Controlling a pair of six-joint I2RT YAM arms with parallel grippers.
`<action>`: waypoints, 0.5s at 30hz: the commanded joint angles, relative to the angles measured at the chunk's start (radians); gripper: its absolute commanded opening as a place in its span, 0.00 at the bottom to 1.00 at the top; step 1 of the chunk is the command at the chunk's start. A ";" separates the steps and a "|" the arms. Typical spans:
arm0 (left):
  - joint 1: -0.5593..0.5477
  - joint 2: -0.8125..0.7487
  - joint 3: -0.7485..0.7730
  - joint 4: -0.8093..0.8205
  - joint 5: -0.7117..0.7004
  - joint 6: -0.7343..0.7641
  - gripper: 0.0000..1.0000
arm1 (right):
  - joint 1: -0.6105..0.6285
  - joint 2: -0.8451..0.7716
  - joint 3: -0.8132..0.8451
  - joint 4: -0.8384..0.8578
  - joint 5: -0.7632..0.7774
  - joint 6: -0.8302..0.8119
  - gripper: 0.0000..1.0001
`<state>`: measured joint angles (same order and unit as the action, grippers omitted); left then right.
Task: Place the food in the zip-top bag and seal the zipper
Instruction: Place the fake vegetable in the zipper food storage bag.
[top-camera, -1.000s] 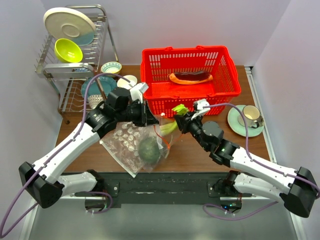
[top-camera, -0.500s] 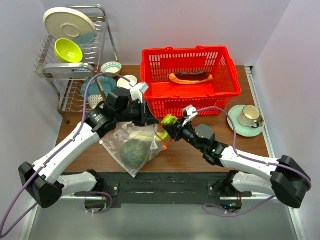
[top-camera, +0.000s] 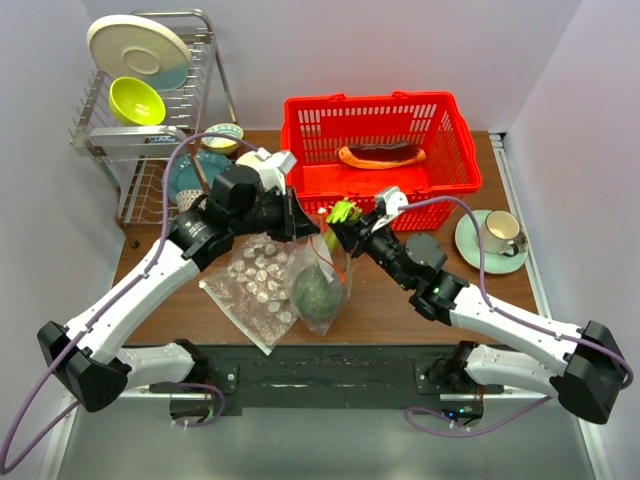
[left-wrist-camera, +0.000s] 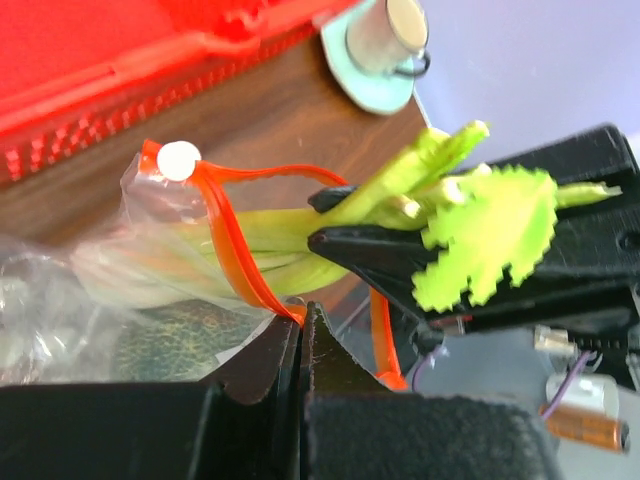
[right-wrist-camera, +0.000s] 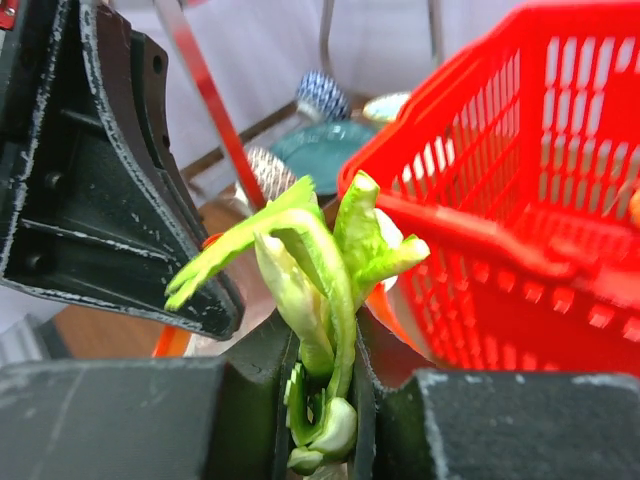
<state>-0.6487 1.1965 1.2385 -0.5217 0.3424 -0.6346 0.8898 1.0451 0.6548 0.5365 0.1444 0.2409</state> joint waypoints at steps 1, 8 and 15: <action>0.001 -0.037 0.024 0.182 -0.112 -0.068 0.00 | 0.006 0.012 0.116 -0.056 0.057 -0.146 0.00; -0.008 -0.123 -0.347 0.491 -0.201 -0.176 0.00 | 0.006 0.029 0.095 -0.056 0.027 -0.160 0.00; -0.012 -0.158 -0.245 0.272 -0.273 -0.024 0.58 | 0.005 0.046 0.043 -0.017 -0.025 -0.088 0.00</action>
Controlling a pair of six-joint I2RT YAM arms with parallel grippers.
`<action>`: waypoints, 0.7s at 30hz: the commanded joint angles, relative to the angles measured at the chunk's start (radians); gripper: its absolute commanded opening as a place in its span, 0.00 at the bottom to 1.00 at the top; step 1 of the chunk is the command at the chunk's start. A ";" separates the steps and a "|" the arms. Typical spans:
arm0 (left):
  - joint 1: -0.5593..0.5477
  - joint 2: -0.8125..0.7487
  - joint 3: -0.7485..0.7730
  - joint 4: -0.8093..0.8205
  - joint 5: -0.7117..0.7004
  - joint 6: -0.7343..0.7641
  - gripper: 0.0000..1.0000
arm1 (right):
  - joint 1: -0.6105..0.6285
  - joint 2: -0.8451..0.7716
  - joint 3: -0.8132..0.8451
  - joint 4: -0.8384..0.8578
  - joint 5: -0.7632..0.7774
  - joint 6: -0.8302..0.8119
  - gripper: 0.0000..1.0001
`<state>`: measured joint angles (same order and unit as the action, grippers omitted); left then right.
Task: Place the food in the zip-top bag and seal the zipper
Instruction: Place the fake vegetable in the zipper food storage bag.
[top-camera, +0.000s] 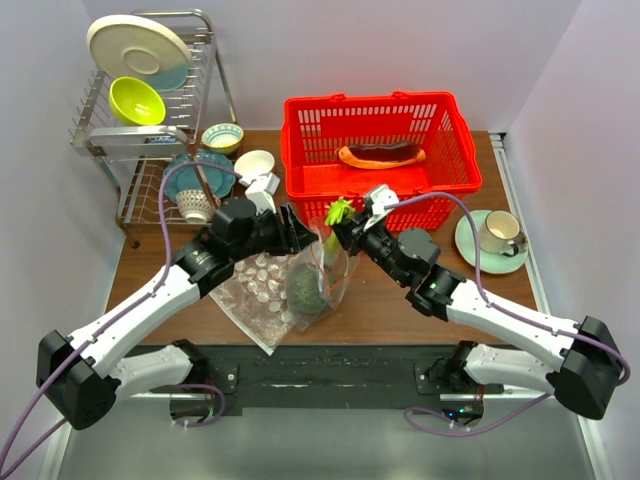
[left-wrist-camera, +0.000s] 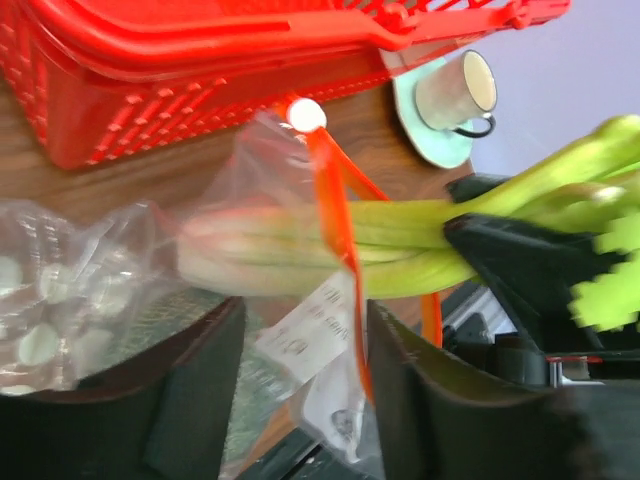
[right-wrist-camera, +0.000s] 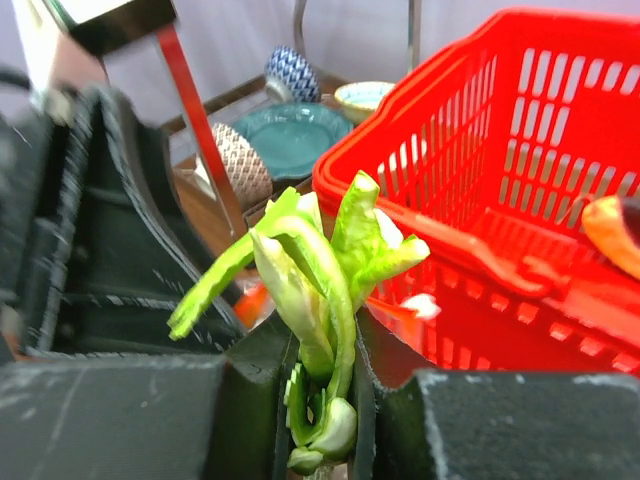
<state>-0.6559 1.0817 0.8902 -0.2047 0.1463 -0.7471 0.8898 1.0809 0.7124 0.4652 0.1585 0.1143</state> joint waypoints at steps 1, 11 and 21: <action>-0.005 -0.040 0.133 -0.123 -0.103 0.109 0.62 | 0.005 0.013 -0.024 0.065 -0.048 0.045 0.00; -0.004 0.159 0.484 -0.397 -0.168 0.314 0.69 | 0.005 0.017 -0.057 0.128 -0.093 0.059 0.00; -0.004 0.383 0.581 -0.464 -0.039 0.387 0.66 | 0.005 -0.096 -0.192 0.250 -0.066 0.077 0.00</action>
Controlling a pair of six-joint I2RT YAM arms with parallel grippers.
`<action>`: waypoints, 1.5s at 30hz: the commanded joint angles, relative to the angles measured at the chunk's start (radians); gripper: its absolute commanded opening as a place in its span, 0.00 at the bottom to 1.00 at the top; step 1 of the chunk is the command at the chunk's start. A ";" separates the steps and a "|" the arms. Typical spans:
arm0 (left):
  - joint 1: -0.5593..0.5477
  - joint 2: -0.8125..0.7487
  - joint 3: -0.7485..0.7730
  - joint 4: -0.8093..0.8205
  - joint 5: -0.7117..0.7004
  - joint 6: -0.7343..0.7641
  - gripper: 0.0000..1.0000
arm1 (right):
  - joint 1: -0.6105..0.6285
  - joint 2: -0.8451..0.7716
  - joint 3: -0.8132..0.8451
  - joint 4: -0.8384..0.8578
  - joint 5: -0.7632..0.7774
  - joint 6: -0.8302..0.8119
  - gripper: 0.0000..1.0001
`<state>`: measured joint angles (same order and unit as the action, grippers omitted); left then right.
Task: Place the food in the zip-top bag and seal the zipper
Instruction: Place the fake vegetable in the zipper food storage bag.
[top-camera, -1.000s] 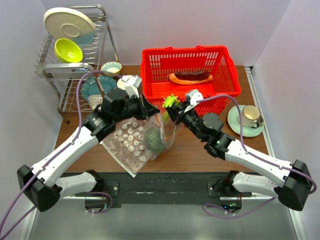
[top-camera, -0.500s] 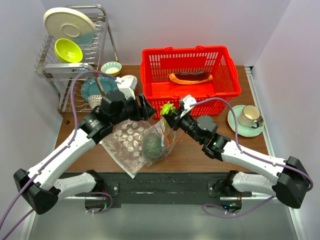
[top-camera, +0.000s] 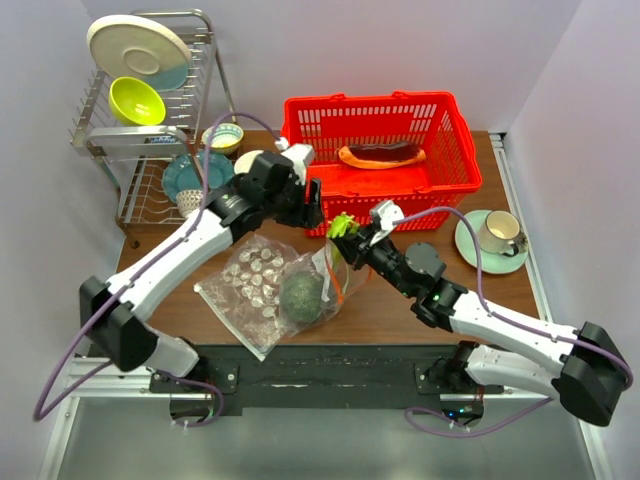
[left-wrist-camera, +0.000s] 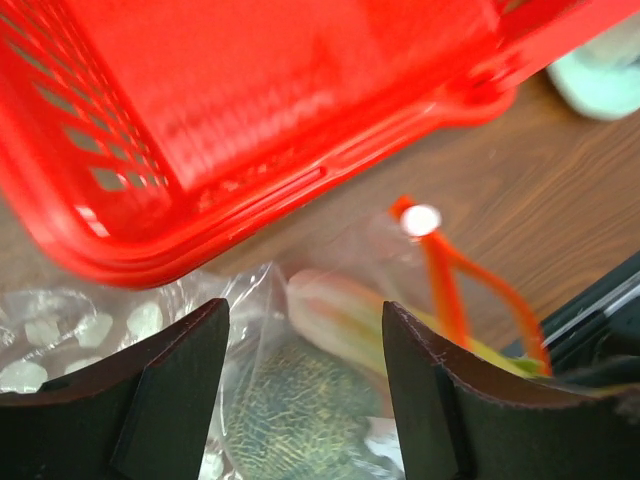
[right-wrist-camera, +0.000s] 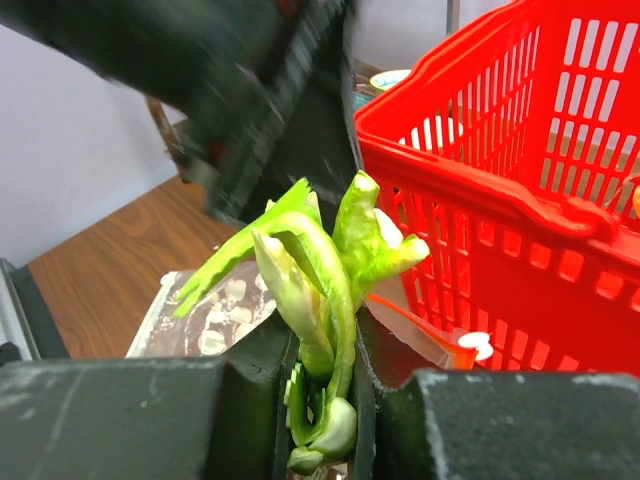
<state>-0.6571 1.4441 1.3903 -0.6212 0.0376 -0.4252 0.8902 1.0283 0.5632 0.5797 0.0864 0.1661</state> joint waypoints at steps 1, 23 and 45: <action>-0.003 0.028 0.099 -0.052 0.080 0.072 0.66 | 0.004 -0.046 -0.048 0.141 0.006 0.027 0.00; -0.001 0.219 0.294 -0.163 0.303 0.172 0.65 | 0.004 -0.086 -0.137 0.252 0.030 0.049 0.00; -0.032 0.354 0.361 -0.288 0.337 0.243 0.00 | 0.004 -0.083 -0.134 0.244 0.047 0.038 0.00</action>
<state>-0.6857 1.7927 1.7157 -0.8944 0.3931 -0.1936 0.8898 0.9653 0.4255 0.7502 0.0998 0.2016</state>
